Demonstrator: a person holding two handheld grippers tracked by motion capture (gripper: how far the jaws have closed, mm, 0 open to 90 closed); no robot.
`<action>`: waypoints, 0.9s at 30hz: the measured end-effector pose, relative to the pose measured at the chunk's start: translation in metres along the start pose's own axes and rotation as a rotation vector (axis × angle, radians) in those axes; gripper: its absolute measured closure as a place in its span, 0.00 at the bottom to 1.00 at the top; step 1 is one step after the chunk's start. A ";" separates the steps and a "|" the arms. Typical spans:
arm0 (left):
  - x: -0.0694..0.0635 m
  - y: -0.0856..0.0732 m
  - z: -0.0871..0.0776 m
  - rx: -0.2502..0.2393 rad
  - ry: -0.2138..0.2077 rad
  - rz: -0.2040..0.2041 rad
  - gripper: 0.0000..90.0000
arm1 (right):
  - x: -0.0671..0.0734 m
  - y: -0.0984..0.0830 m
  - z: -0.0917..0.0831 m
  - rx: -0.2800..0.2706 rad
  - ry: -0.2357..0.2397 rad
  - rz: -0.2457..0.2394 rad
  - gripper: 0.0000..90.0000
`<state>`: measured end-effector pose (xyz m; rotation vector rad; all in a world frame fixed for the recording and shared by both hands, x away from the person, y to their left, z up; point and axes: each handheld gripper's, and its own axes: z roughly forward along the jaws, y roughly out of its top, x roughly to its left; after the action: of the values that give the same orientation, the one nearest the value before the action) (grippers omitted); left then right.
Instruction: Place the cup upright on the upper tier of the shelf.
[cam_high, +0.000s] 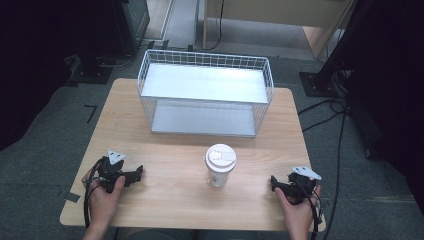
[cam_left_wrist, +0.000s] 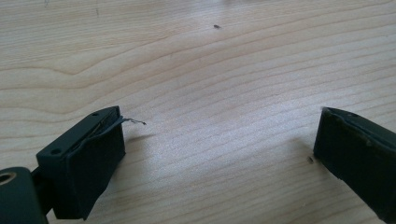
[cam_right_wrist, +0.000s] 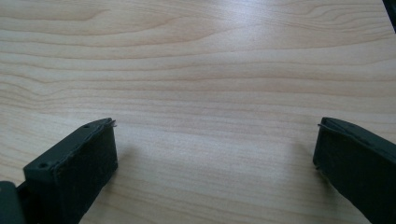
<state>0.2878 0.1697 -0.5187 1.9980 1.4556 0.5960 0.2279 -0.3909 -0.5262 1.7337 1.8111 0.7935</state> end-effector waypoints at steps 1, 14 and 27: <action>0.000 0.000 0.000 0.000 0.000 0.000 0.03 | 0.000 0.000 0.000 0.000 0.000 0.000 0.00; 0.000 0.000 0.000 0.000 0.000 0.000 0.03 | 0.039 -0.005 -0.015 -0.035 0.077 -0.026 0.00; 0.000 0.000 0.000 0.000 0.000 0.000 0.03 | 0.083 -0.007 -0.028 -0.069 0.187 -0.109 0.00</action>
<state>0.2879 0.1697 -0.5186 1.9982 1.4558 0.5955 0.1988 -0.3105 -0.5087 1.5476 1.9568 0.9887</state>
